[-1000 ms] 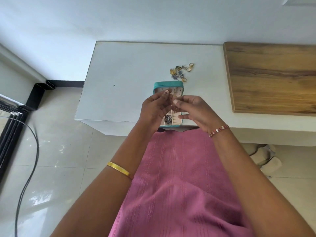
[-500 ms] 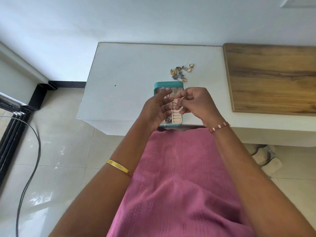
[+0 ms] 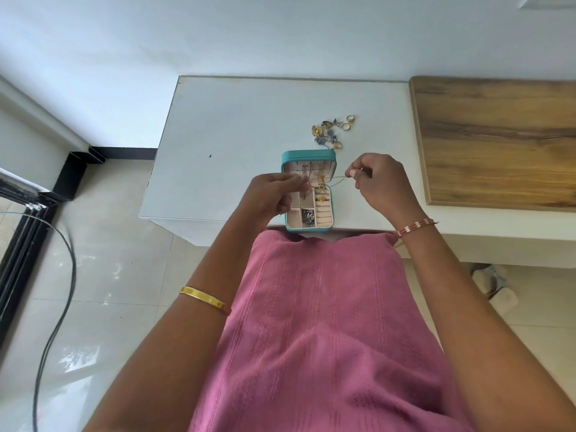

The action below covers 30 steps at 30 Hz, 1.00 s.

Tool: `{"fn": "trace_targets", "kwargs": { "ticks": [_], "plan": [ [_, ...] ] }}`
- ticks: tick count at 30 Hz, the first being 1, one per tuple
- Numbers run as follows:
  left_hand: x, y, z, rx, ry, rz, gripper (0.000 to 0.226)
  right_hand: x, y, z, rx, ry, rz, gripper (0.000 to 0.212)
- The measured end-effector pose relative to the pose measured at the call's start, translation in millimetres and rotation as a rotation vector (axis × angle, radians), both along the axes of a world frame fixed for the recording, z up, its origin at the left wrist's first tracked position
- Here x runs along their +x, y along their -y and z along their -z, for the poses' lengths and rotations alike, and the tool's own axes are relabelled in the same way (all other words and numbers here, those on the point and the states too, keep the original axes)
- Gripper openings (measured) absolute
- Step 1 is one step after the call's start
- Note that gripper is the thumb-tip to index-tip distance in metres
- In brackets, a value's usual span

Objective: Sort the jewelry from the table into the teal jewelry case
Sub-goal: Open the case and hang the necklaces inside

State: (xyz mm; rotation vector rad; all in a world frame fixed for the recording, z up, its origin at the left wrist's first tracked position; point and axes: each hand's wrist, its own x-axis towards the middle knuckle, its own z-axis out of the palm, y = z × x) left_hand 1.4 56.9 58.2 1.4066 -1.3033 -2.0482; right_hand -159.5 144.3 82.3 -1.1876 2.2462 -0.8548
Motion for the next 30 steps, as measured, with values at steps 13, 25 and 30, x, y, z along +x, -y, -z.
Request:
{"fn": "trace_targets", "kwargs": {
  "ticks": [13, 25, 30],
  "plan": [
    [-2.5, -8.3, 7.3, 0.137, -0.123, -0.143, 0.010, -5.0, 5.1, 10.8, -0.031, -0.207, 0.166, 0.021],
    [-1.7, -0.5, 7.8, -0.168, 0.283, 0.192, 0.026, -16.6, 8.0, -3.4, -0.279, 1.052, 0.127, 0.032],
    [-21.3, -7.2, -4.8, -0.355, 0.200, 0.293, 0.028, -1.7, 12.3, -13.0, -0.244, 1.153, 0.028, 0.029]
  ]
}}
